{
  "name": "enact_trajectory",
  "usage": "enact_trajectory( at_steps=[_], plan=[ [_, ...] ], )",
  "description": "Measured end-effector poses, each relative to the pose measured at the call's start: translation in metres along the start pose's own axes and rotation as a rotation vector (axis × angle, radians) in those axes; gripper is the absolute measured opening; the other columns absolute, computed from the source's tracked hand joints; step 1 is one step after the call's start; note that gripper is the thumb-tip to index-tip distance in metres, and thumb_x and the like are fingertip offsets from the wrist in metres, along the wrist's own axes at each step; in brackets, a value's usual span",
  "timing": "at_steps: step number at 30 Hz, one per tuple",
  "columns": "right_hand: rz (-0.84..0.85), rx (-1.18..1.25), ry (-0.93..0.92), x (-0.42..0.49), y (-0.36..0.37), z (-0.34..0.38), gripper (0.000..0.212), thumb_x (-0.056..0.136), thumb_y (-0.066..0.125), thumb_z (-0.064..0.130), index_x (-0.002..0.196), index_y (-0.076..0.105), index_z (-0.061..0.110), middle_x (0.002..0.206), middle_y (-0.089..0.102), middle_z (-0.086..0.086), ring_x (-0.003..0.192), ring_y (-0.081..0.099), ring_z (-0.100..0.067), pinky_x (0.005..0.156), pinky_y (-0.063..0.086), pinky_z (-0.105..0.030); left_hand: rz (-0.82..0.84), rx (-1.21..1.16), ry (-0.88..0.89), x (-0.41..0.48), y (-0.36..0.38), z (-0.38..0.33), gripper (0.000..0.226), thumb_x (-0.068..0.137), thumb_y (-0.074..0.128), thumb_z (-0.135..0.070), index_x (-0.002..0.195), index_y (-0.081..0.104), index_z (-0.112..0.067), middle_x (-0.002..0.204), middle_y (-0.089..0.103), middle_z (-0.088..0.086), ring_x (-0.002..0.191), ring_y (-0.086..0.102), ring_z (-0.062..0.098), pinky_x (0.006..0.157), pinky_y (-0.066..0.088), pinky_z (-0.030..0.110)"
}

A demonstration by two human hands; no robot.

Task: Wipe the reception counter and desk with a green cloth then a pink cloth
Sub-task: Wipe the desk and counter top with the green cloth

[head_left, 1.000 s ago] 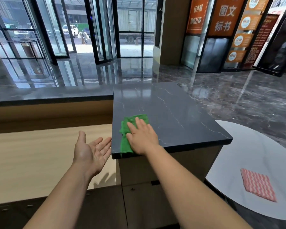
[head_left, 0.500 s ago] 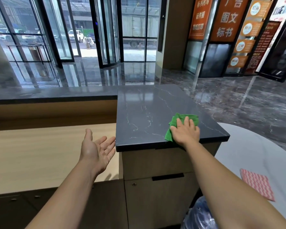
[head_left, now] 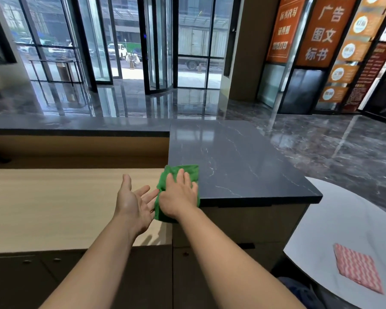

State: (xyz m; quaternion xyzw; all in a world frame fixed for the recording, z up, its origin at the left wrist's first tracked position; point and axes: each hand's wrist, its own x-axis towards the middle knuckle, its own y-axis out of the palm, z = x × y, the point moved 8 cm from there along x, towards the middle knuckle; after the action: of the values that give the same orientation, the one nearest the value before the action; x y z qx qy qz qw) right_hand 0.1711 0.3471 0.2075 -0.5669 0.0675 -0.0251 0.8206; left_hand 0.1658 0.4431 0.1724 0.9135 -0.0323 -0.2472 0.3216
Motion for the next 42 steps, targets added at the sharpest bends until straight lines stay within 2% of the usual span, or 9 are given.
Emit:
enact_trajectory(
  at_steps=[5,12,16,20,24,26,29,36,42],
  plan=[
    [-0.145,-0.224,-0.235,-0.003,0.0,0.035,0.042,0.092,0.054,0.011,0.133,0.048,0.012,0.147,0.034,-0.015,0.138,0.029,-0.032,0.109,0.03,-0.043,-0.034,0.067,0.014,0.011,-0.011,-0.009,0.083,0.089,0.028,-0.071,0.145,0.036,-0.01,0.142,0.048,0.015,0.129,0.047,0.031,0.113,0.031,0.046],
    [-0.241,-0.242,-0.405,0.007,-0.009,0.052,0.03,0.094,0.044,0.005,0.124,0.051,0.008,0.125,0.049,-0.013,0.117,0.046,-0.032,0.084,0.04,-0.039,-0.101,0.305,0.131,0.035,-0.016,-0.052,0.064,0.093,0.04,-0.058,0.138,0.048,-0.014,0.144,0.044,0.01,0.135,0.04,0.022,0.112,0.028,0.04],
    [-0.208,-0.29,-0.57,0.029,-0.015,0.069,0.034,0.092,0.049,0.006,0.126,0.051,0.01,0.127,0.05,-0.01,0.12,0.044,-0.03,0.077,0.039,-0.038,-0.147,0.584,0.149,0.064,-0.02,-0.088,0.044,0.091,0.057,-0.043,0.126,0.059,-0.016,0.129,0.057,0.004,0.11,0.053,0.015,0.095,0.034,0.034],
    [-0.243,-0.357,-0.66,0.055,-0.022,0.076,0.05,0.087,0.058,0.009,0.136,0.048,0.011,0.133,0.05,-0.009,0.121,0.045,-0.031,0.081,0.044,-0.041,-0.081,0.762,-0.05,0.09,-0.019,-0.094,0.03,0.086,0.061,-0.045,0.098,0.065,-0.018,0.081,0.065,0.001,0.073,0.059,0.014,0.065,0.04,0.027],
    [-0.27,-0.32,-0.626,0.093,-0.031,0.067,0.061,0.073,0.078,0.016,0.129,0.055,0.016,0.12,0.058,-0.006,0.109,0.055,-0.03,0.07,0.047,-0.036,-0.063,0.68,-0.095,0.126,-0.017,-0.103,0.015,0.081,0.068,-0.023,0.086,0.062,-0.01,0.064,0.056,0.003,0.055,0.049,0.011,0.042,0.036,0.019],
    [-0.258,-0.278,-0.549,0.116,-0.039,0.062,0.065,0.081,0.071,0.02,0.14,0.042,0.018,0.133,0.05,-0.004,0.119,0.048,-0.027,0.081,0.046,-0.037,-0.075,0.604,-0.027,0.149,-0.011,-0.116,0.012,0.081,0.067,-0.013,0.093,0.065,-0.01,0.06,0.057,0.001,0.052,0.047,0.009,0.04,0.035,0.017],
    [-0.211,-0.243,-0.407,0.15,-0.052,0.056,0.064,0.088,0.063,0.014,0.145,0.033,0.015,0.137,0.046,-0.007,0.124,0.045,-0.028,0.093,0.046,-0.042,-0.04,0.485,0.094,0.176,0.007,-0.135,0.025,0.09,0.057,-0.007,0.112,0.06,-0.019,0.083,0.065,0.005,0.063,0.055,0.011,0.048,0.039,0.021],
    [-0.339,-0.28,-0.245,0.23,-0.071,0.042,0.032,0.086,0.053,0.006,0.116,0.055,0.016,0.11,0.058,-0.004,0.104,0.054,-0.026,0.074,0.039,-0.035,-0.005,0.454,0.305,0.228,0.027,-0.165,0.03,0.096,0.048,-0.001,0.115,0.06,-0.021,0.103,0.063,0.007,0.076,0.058,0.017,0.046,0.047,0.016],
    [-0.474,-0.374,-0.326,0.276,-0.07,0.039,0.031,0.065,0.074,0.002,0.095,0.07,0.011,0.087,0.068,-0.008,0.084,0.065,-0.032,0.089,0.048,-0.04,0.049,0.767,0.337,0.28,0.041,-0.154,0.029,0.096,0.049,-0.005,0.121,0.061,-0.014,0.116,0.064,0.007,0.101,0.06,0.018,0.09,0.048,0.032]
  ],
)
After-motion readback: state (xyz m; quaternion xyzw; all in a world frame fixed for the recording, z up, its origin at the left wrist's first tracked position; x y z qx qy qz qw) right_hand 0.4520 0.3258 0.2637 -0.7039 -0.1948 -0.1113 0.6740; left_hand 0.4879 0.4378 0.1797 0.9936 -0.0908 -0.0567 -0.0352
